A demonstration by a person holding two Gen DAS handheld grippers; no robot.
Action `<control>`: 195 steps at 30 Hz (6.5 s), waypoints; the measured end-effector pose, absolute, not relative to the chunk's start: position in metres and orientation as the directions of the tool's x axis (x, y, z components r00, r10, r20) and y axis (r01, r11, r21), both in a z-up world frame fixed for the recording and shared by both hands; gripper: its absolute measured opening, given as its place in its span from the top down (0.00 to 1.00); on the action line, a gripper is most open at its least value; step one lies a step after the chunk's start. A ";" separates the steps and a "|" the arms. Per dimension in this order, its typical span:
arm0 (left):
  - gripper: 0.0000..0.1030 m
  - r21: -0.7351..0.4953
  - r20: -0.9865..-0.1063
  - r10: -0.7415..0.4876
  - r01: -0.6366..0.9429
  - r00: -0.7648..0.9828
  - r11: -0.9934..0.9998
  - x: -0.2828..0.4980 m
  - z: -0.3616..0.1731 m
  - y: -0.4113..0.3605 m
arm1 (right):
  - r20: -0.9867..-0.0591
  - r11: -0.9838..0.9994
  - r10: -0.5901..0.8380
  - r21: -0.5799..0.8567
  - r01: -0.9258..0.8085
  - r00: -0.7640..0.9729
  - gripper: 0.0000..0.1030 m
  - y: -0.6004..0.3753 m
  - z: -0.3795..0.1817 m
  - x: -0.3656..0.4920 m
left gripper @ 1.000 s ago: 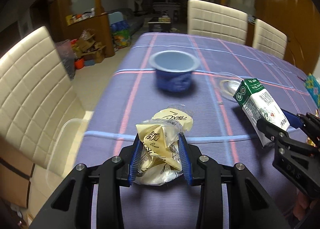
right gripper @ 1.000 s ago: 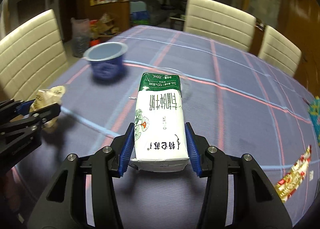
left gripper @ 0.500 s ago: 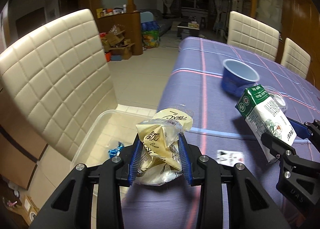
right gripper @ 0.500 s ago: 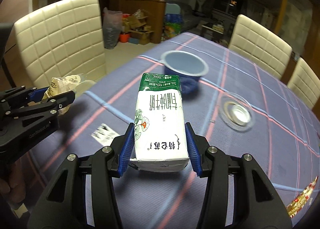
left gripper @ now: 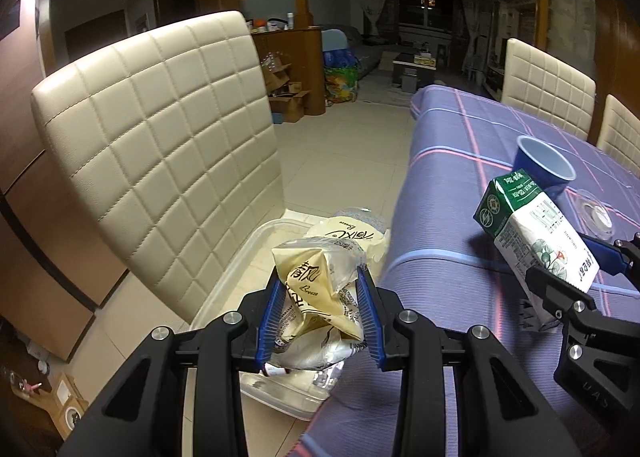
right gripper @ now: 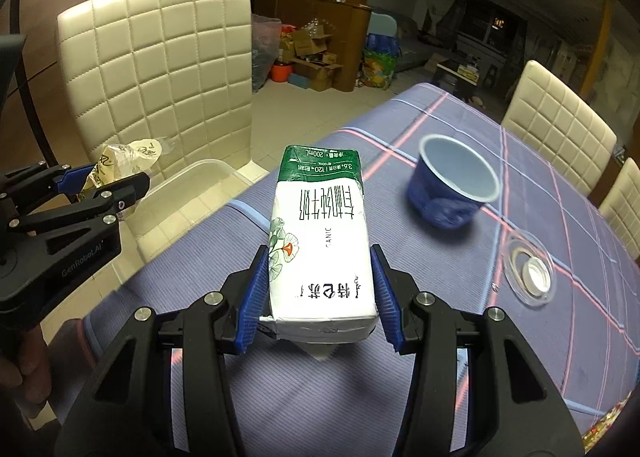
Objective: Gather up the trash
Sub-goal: 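Carry the snack bag and milk carton over the clear bin, then open the right gripper to drop the carton while the left drops the snack bag, then grasp the red-and-gold wrapper with the right gripper while the left grasps the white bottle cap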
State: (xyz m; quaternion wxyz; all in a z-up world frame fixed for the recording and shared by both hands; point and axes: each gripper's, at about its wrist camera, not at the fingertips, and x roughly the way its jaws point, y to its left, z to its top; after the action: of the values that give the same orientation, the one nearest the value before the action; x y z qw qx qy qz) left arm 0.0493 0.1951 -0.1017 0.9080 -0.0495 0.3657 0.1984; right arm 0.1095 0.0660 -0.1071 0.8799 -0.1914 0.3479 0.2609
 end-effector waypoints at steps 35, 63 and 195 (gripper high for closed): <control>0.66 0.038 -0.661 0.442 -0.561 0.606 0.827 0.018 -0.096 0.279 | -0.686 0.675 0.415 -0.207 -0.708 0.597 0.51 0.183 -0.087 0.097; 0.50 0.037 -0.681 0.400 -0.517 0.613 0.855 0.053 -0.100 0.271 | -0.617 0.780 0.371 -0.198 -0.593 0.694 0.15 0.134 -0.080 0.109; 0.88 0.116 -0.776 0.021 0.109 0.630 0.987 0.244 -0.112 -0.089 | -0.684 0.998 0.047 0.053 -0.014 0.728 0.81 -0.230 -0.114 0.166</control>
State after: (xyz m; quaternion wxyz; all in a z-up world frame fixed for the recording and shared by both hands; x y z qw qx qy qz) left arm 0.2439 -0.0892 -0.1123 0.8996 0.0759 0.4294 -0.0244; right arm 0.1656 -0.2297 -0.1136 0.9294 0.0221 0.3682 0.0163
